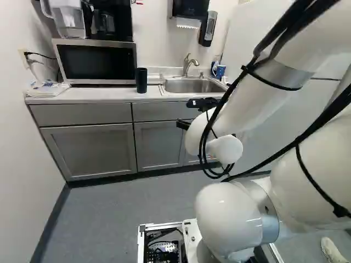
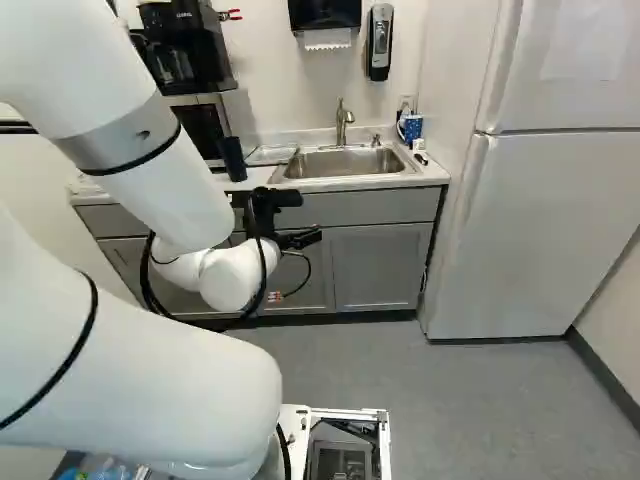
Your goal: Rinse the cup and place it in the tray
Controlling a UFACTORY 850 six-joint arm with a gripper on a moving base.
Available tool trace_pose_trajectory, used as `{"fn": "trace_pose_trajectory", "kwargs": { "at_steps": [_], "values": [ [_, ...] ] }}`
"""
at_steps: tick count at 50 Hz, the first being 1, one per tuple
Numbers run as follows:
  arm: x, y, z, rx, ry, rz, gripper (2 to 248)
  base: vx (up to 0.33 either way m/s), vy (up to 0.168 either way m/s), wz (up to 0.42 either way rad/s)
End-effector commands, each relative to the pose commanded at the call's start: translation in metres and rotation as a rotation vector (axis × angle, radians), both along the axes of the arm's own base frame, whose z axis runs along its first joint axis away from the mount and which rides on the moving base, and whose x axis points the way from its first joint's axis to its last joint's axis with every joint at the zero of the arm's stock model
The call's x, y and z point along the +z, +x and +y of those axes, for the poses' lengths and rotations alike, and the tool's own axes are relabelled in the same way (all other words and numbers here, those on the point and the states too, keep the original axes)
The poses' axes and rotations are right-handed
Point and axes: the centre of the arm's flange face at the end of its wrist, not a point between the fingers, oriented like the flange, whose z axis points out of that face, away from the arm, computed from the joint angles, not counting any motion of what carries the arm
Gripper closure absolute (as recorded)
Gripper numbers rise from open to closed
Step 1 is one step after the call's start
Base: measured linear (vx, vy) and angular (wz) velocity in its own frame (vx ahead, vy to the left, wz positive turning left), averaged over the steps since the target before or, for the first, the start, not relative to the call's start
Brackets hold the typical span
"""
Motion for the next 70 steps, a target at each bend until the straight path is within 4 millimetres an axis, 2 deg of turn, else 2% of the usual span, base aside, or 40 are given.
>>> {"fn": "trace_pose_trajectory", "kwargs": {
  "at_steps": [19,41,70],
  "values": [
    [0.006,0.012,-0.009,-0.031,0.0,-0.009,3,0.0,0.0,0.0],
    [0.027,0.027,-0.016,-0.052,-0.002,-0.066,3,0.0,0.0,0.0],
    [0.057,0.058,-0.019,-0.056,-0.005,-0.135,3,0.0,0.0,0.0]
  ]
}}
